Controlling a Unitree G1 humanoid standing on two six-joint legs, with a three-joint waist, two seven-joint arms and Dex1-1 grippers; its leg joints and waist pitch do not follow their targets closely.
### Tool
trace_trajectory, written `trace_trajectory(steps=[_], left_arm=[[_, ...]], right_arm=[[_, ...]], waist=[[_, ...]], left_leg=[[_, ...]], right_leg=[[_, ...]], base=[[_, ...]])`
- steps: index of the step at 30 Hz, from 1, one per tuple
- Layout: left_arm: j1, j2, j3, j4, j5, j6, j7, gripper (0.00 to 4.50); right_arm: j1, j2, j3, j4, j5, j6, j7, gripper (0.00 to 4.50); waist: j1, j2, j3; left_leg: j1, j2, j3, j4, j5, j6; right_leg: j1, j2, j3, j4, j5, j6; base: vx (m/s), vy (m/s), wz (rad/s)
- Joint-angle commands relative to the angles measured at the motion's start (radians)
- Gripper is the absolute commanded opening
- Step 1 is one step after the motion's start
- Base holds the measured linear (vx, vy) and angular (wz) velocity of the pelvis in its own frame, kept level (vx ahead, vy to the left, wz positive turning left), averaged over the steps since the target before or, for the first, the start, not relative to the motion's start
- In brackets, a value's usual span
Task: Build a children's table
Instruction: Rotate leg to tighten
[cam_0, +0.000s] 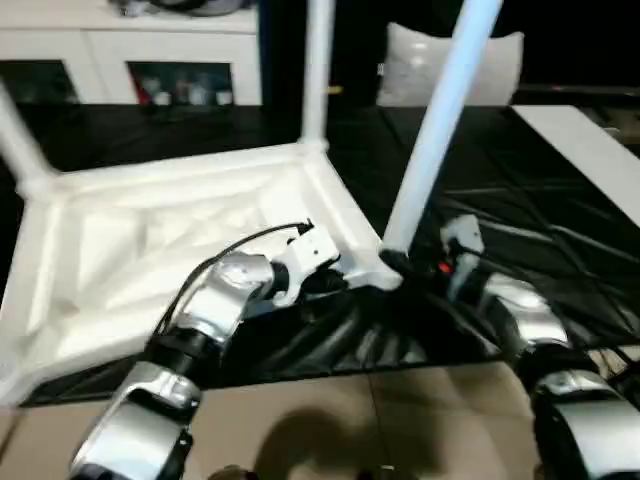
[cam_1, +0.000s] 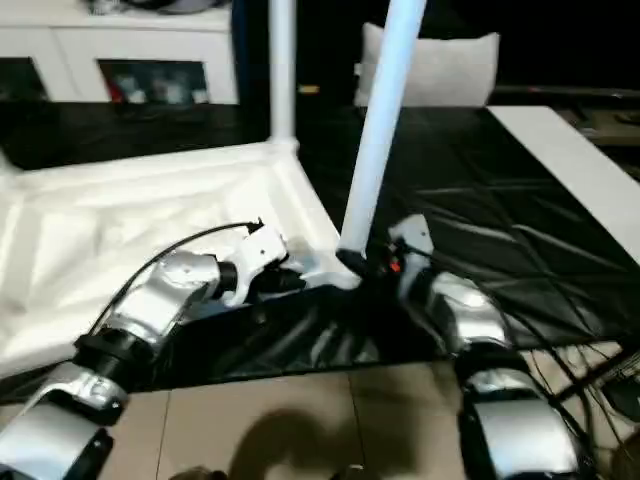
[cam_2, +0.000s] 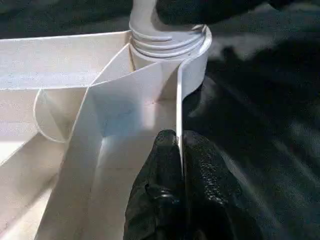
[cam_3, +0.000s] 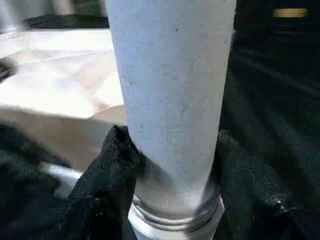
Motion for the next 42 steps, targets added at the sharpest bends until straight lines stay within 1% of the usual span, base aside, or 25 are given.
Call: trace_trajectory(steps=[1,4,5,7,9,10,12,13,14,16,17,18,19,22,25,26,27,29,30,31,34,36,37,38,42], left_arm=[[-0.04,-0.072,0.034,-0.037,-0.054,-0.024,0.047,0.0],[-0.053,-0.096,0.035,-0.026,-0.043,-0.035,0.102,0.0],[-0.055,-0.099,0.03,-0.025,-0.037,-0.042,0.108,0.0],[-0.056,-0.104,0.016,-0.028,-0.013,-0.051,0.131,0.0],[-0.056,-0.104,0.015,-0.028,-0.008,-0.05,0.135,0.0],[-0.055,-0.096,0.016,-0.025,-0.003,-0.058,0.14,0.0],[-0.055,-0.09,0.016,-0.023,0.0,-0.064,0.138,0.0],[-0.055,-0.071,0.014,-0.016,0.004,-0.084,0.134,0.0],[-0.055,-0.062,0.013,-0.013,0.005,-0.094,0.132,0.0],[-0.052,-0.044,0.011,-0.01,0.004,-0.118,0.116,0.0],[-0.047,-0.028,0.008,-0.014,0.004,-0.125,0.096,0.0],[-0.047,-0.028,0.008,-0.014,0.004,-0.125,0.096,0.0],[-0.036,-0.001,-0.001,-0.022,0.003,-0.144,0.052,0.0],[-0.015,0.045,-0.014,-0.038,0.0,-0.163,-0.02,0.0],[0.004,0.079,-0.031,-0.05,-0.011,-0.208,-0.092,0.0],[0.018,0.095,-0.04,-0.063,-0.02,-0.22,-0.123,0.0],[0.025,0.104,-0.045,-0.07,-0.024,-0.233,-0.142,0.0],[0.047,0.122,-0.055,-0.092,-0.039,-0.244,-0.188,0.0],[0.052,0.128,-0.059,-0.102,-0.043,-0.246,-0.203,0.0],[0.072,0.146,-0.07,-0.135,-0.057,-0.258,-0.258,0.0],[0.084,0.165,-0.086,-0.154,-0.063,-0.278,-0.312,0.0],[0.088,0.174,-0.093,-0.156,-0.063,-0.292,-0.335,0.0],[0.095,0.194,-0.106,-0.16,-0.065,-0.325,-0.378,0.0],[0.097,0.198,-0.108,-0.161,-0.068,-0.33,-0.389,0.0],[0.1,0.217,-0.113,-0.165,-0.075,-0.344,-0.423,0.0]], right_arm=[[0.039,-0.003,-0.027,0.098,-0.035,0.089,-0.172,2.04],[0.061,0.022,-0.034,0.033,-0.04,0.073,-0.201,2.04],[0.071,0.028,-0.033,0.003,-0.045,0.063,-0.209,2.6],[0.129,0.059,-0.022,-0.146,-0.063,0.047,-0.274,2.75],[0.144,0.066,-0.019,-0.182,-0.063,0.05,-0.282,2.85],[0.188,0.078,-0.007,-0.289,-0.065,0.068,-0.29,2.94],[0.206,0.08,-0.002,-0.334,-0.064,0.075,-0.285,2.94],[0.237,0.072,0.007,-0.421,-0.063,0.082,-0.274,3.3],[0.249,0.066,0.009,-0.456,-0.064,0.084,-0.273,3.3],[0.28,0.047,0.012,-0.578,-0.046,0.13,-0.249,3.5],[0.289,0.021,0.018,-0.722,-0.022,0.221,-0.246,3.5],[0.289,0.021,0.018,-0.722,-0.022,0.221,-0.246,3.65],[0.307,-0.029,0.031,-0.92,0.021,0.351,-0.225,3.75],[0.336,-0.128,0.049,-1.067,0.072,0.445,-0.136,3.99],[0.348,-0.18,0.054,-1.126,0.094,0.502,-0.089,4.25],[0.356,-0.196,0.053,-1.158,0.09,0.531,-0.077,4.25],[0.358,-0.203,0.054,-1.171,0.089,0.548,-0.072,4.25],[0.378,-0.228,0.065,-1.218,0.087,0.595,-0.056,4.46],[0.384,-0.237,0.072,-1.227,0.088,0.608,-0.047,4.46],[0.41,-0.277,0.096,-1.273,0.098,0.65,-0.018,4.46],[0.422,-0.316,0.117,-1.299,0.108,0.673,0.019,4.46],[0.424,-0.33,0.126,-1.303,0.106,0.673,0.038,4.46],[0.424,-0.342,0.141,-1.297,0.103,0.675,0.072,4.46],[0.422,-0.344,0.146,-1.292,0.097,0.669,0.082,4.46],[0.415,-0.347,0.167,-1.263,0.079,0.65,0.129,4.46]], waist=[[-0.008,0.01,-0.052],[-0.009,0.007,-0.05],[-0.008,0.008,-0.05],[0.001,0.007,-0.048],[0.007,0.004,-0.052],[0.01,0.004,-0.053],[0.017,0.003,-0.052],[0.021,0.003,-0.054],[0.024,0.001,-0.055],[0.03,0.001,-0.055],[0.032,0.0,-0.056],[0.038,-0.001,-0.054],[0.042,0.001,-0.054],[0.053,0.005,-0.049],[0.062,0.005,-0.049],[0.062,0.007,-0.053],[0.063,0.008,-0.05],[0.063,0.006,-0.05],[0.064,0.012,-0.048],[0.066,0.015,-0.054],[0.069,0.016,-0.052],[0.071,0.016,-0.051],[0.074,0.02,-0.046],[0.074,0.019,-0.045],[0.073,0.022,-0.035]], left_leg=[[0.04,0.031,-0.038,-0.094,-0.694,-0.052],[0.04,0.029,-0.034,-0.097,-0.698,-0.032],[0.042,0.029,-0.034,-0.096,-0.696,-0.029],[0.046,0.027,-0.028,-0.094,-0.663,-0.018],[0.045,0.027,-0.024,-0.097,-0.626,-0.01],[0.036,0.028,-0.024,-0.102,-0.589,-0.002],[0.034,0.029,-0.018,-0.105,-0.56,0.007],[0.025,0.03,-0.016,-0.108,-0.526,0.017],[0.022,0.029,-0.014,-0.108,-0.509,0.022],[0.014,0.029,-0.01,-0.11,-0.457,0.036],[0.014,0.03,-0.008,-0.109,-0.444,0.041],[0.017,0.031,-0.005,-0.109,-0.419,0.05],[0.019,0.03,-0.002,-0.107,-0.382,0.059],[0.023,0.035,0.006,-0.104,-0.358,0.065],[0.02,0.034,0.007,-0.103,-0.33,0.054],[0.019,0.035,0.008,-0.1,-0.299,0.054],[0.015,0.033,0.008,-0.1,-0.283,0.056],[0.02,0.036,0.013,-0.095,-0.277,0.065],[0.023,0.035,0.014,-0.094,-0.279,0.065],[0.019,0.034,0.013,-0.087,-0.209,0.076],[0.016,0.029,0.018,-0.075,-0.108,0.129],[0.013,0.028,0.018,-0.072,-0.104,0.136],[0.017,0.03,0.018,-0.074,-0.137,0.13],[0.016,0.031,0.018,-0.075,-0.147,0.126],[0.019,0.035,0.015,-0.086,-0.226,0.079]], right_leg=[[0.006,-0.038,-0.011,-0.102,-0.581,-0.131],[0.012,-0.044,-0.026,-0.113,-0.567,-0.121],[0.009,-0.047,-0.026,-0.116,-0.573,-0.12],[0.002,-0.051,-0.02,-0.123,-0.578,-0.118],[0.004,-0.052,-0.013,-0.12,-0.551,-0.124],[0.012,-0.051,-0.008,-0.113,-0.511,-0.136],[0.01,-0.049,0.0,-0.112,-0.476,-0.14],[0.017,-0.049,0.003,-0.105,-0.439,-0.149],[0.019,-0.049,0.004,-0.104,-0.427,-0.147],[0.026,-0.048,0.007,-0.096,-0.389,-0.144],[0.026,-0.049,0.008,-0.097,-0.385,-0.142],[0.025,-0.046,0.01,-0.096,-0.381,-0.139],[0.026,-0.045,0.014,-0.094,-0.368,-0.138],[0.015,-0.047,0.02,-0.097,-0.384,-0.129],[0.016,-0.048,0.021,-0.093,-0.365,-0.13],[0.016,-0.047,0.022,-0.084,-0.305,-0.149],[0.016,-0.044,0.023,-0.081,-0.276,-0.154],[0.012,-0.04,0.025,-0.073,-0.223,-0.178],[0.009,-0.04,0.027,-0.072,-0.219,-0.185],[0.02,-0.036,0.026,-0.055,-0.113,-0.206],[0.024,-0.035,0.028,-0.038,0.052,-0.25],[0.026,-0.037,0.028,-0.035,0.056,-0.254],[0.024,-0.038,0.027,-0.04,0.002,-0.251],[0.025,-0.038,0.027,-0.041,-0.02,-0.247],[0.02,-0.039,0.028,-0.054,-0.15,-0.222]], base=[[0.0,0.0,0.0],[0.0,0.0,0.0],[0.0,0.0,0.0],[0.0,0.0,0.0],[0.0,0.0,0.0],[0.0,0.0,0.0],[0.0,0.0,0.0],[0.0,0.0,0.0],[0.0,0.0,0.0],[0.0,0.0,0.0],[0.0,0.0,0.0],[0.0,0.0,0.0],[0.0,0.0,0.0],[0.0,0.0,0.0],[0.0,0.0,0.0],[0.059,-0.029,0.01],[0.067,-0.024,0.05],[0.072,-0.022,0.06],[0.082,-0.018,0.05],[0.082,-0.018,0.05],[0.079,-0.015,0.01],[0.0,0.0,0.0],[0.0,0.0,0.0],[0.0,0.0,0.0],[0.0,0.0,0.0]])
